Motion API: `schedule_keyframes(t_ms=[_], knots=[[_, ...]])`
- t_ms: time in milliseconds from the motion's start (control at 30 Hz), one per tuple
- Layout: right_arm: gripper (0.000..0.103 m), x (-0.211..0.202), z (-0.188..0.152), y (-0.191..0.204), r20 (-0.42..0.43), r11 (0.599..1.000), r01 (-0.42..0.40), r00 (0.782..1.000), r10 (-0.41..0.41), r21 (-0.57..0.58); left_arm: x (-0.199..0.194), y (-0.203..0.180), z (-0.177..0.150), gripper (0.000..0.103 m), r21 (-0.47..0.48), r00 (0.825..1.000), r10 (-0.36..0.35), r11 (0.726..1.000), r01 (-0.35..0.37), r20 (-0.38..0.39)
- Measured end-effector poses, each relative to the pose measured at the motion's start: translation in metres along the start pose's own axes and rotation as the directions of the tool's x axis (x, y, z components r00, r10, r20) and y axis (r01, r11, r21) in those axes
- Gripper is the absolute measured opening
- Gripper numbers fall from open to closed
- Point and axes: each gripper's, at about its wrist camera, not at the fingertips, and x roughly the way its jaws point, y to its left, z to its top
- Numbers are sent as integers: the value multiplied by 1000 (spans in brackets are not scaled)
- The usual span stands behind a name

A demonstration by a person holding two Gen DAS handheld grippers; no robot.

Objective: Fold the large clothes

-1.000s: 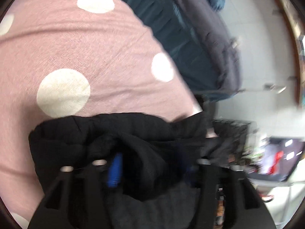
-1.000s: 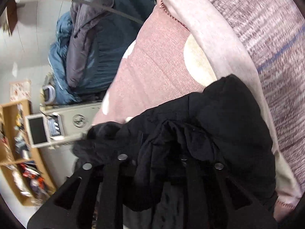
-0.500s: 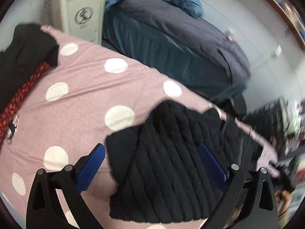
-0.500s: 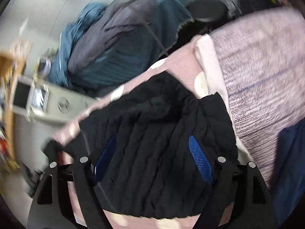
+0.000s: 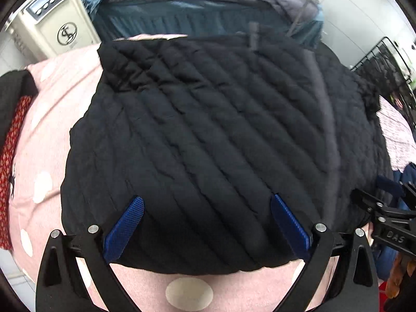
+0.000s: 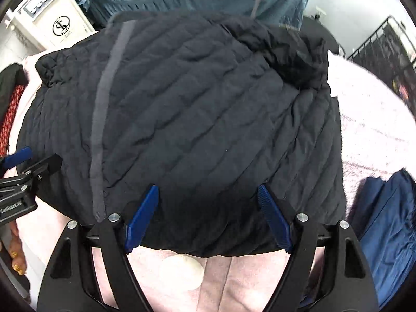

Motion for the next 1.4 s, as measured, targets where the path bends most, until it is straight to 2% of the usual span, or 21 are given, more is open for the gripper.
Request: schedule_keyframes(t_ms=[67,167,500,700,900,1033,1133,1233,1333,1400], knots=[[79,7,5,-8,-19,999,-20,1000,21,30,8,7,3,96,-17,1000,-4,1000,4,-12],[86,18,16,-17,-35,998,-25,999,26,54,17,15,9,97,-41,999,-14,999,13,-31],[97,64,37,-22,-114,999,-10,993,15,46,63,18,29,98,-39,992,-12,999,7,-124],[98,94,56,-28,-157,999,-8,988,16,51,88,26,40,99,-42,988,-31,999,25,-149],[99,111,63,-29,-164,998,19,986,-8,68,102,19,47,99,-49,985,-2,999,-7,-170],[99,116,71,-29,-175,997,25,985,-11,77,106,14,48,99,-49,990,7,999,-13,-139],[99,112,69,-23,-148,997,13,989,-1,76,100,6,30,99,-38,996,7,999,-10,-84],[99,97,47,-20,-77,997,5,997,0,72,96,3,19,99,-34,999,11,999,-12,-34],[99,89,35,-20,0,998,-5,1000,5,64,89,1,12,98,-24,999,-2,1000,1,-34],[99,81,30,-23,18,997,-30,999,29,65,79,10,11,97,-34,998,-32,999,30,-58]])
